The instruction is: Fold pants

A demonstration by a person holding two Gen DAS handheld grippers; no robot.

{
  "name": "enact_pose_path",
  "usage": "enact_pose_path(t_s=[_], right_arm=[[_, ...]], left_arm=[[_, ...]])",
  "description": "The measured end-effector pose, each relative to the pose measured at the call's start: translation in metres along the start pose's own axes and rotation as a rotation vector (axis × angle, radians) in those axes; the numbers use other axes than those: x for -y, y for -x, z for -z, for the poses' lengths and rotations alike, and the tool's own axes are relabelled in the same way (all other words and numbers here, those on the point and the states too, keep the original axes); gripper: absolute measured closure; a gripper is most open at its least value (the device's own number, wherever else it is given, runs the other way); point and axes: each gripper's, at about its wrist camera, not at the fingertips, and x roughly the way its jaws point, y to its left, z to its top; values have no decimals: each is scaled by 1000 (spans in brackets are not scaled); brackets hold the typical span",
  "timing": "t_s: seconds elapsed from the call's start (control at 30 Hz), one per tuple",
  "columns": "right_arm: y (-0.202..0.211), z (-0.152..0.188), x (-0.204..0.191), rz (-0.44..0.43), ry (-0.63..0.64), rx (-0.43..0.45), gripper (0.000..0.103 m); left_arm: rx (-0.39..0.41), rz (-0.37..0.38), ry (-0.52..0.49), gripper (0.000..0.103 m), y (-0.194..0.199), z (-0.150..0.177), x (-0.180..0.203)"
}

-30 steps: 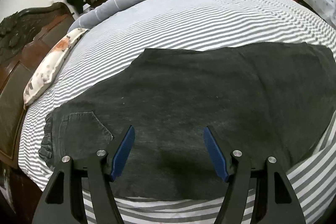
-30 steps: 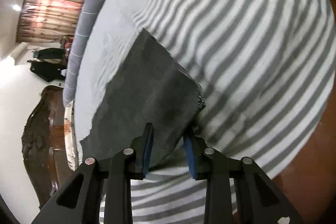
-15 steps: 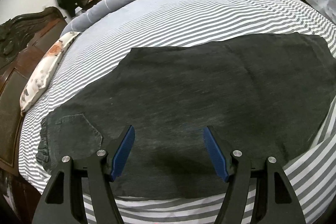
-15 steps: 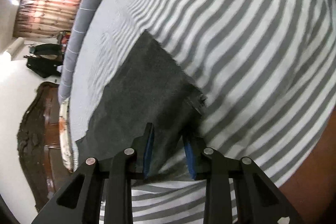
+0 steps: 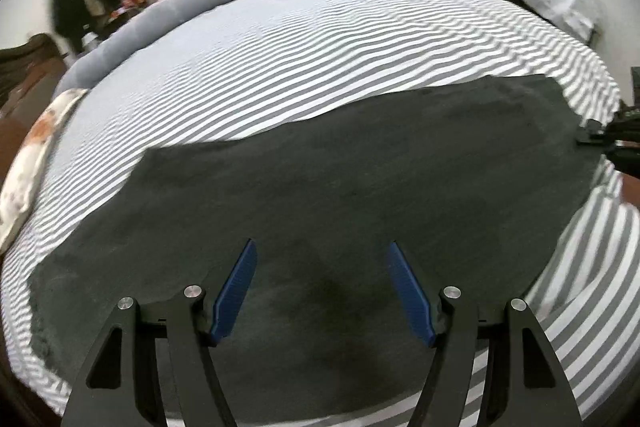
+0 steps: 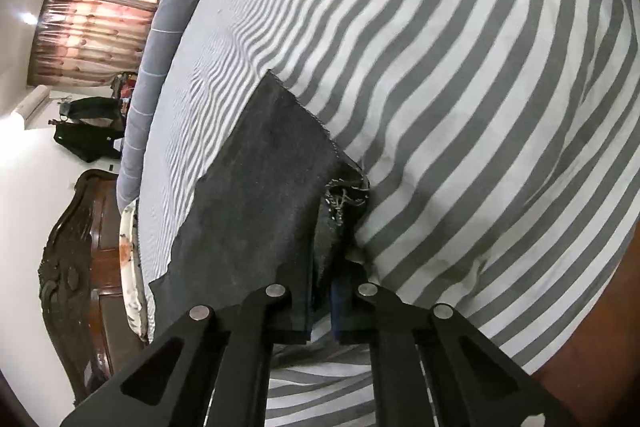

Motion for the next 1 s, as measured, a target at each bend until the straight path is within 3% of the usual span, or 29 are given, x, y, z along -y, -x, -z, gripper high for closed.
enact_pose_path(t_s=[0.1, 0.17, 0.23, 0.37, 0.57, 0.73, 0.8, 0.87, 0.93, 1.0], right_arm=[[7, 0, -10, -18, -2, 18, 96], [12, 0, -13, -32, 1, 24, 96], [16, -1, -21, -48, 4, 27, 96], [24, -2, -42, -80, 27, 38, 97], [28, -1, -93, -107, 126, 34, 97], [17, 12, -158, -131, 254, -2, 97], [6, 24, -189, -149, 314, -34, 97], [-7, 36, -212, -160, 359, -61, 97], [-24, 54, -239, -169, 415, -100, 97], [-44, 74, -263, -175, 473, -145, 97]], left_arm=[[-9, 51, -13, 48, -9, -8, 13], [-42, 97, 3, 74, -19, -13, 18], [-85, 131, 29, 80, -30, -14, 19], [-145, 135, 81, 80, -51, -11, 16], [-135, 162, 111, 80, -50, -9, 12], [-121, 227, 232, 79, -40, -11, -19], [-100, 234, 267, 74, -31, -11, -36], [-72, 225, 304, 59, -17, -9, -58], [-33, 189, 345, 51, -2, -5, -85], [-11, 168, 381, 48, 9, 1, -108]])
